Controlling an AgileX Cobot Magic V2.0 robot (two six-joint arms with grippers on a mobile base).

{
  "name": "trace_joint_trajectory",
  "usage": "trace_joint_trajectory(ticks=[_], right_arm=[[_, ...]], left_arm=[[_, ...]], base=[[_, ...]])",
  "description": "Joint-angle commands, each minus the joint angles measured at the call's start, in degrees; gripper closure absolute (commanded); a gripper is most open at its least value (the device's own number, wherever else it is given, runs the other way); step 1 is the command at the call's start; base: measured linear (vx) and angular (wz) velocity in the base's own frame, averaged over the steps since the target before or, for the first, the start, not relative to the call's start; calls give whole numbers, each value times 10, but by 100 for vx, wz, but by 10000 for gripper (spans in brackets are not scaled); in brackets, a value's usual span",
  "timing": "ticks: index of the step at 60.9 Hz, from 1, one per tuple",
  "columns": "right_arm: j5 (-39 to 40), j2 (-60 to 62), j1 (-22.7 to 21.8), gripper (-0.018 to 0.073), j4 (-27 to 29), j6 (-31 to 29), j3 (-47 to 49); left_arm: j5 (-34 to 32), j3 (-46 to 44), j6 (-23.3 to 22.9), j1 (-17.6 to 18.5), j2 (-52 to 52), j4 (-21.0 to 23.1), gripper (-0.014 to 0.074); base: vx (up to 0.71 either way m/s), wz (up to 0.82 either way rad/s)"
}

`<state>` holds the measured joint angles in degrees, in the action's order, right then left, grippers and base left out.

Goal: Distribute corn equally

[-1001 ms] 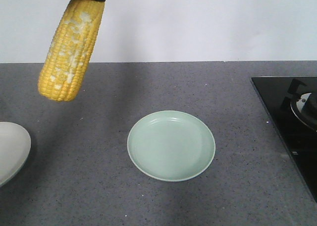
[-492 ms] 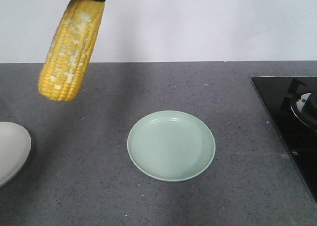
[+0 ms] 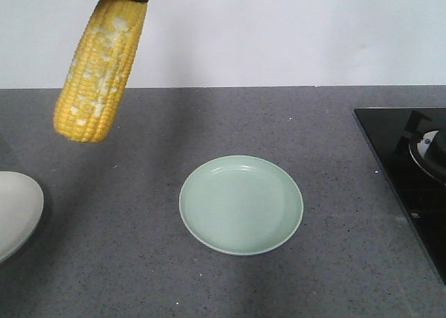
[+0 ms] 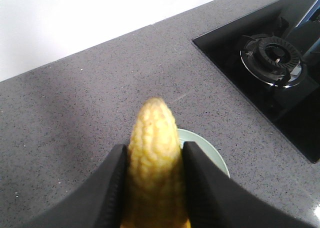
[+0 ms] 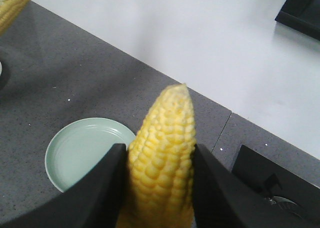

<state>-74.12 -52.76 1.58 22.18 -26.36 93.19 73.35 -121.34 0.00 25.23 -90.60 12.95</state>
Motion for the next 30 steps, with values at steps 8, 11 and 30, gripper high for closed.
trace_joint_trajectory(ticks=[8,11,30], right_arm=[[4,0,-4,561,11,-3,11],[4,0,-4,561,11,-3,11],[4,0,-4,561,11,-3,11]], left_arm=[[-17,-14,0,1,21,10,603],[-17,-14,0,1,21,10,603],[-17,-14,0,1,21,10,603]], base=[[0,0],[0,0],[0,0]])
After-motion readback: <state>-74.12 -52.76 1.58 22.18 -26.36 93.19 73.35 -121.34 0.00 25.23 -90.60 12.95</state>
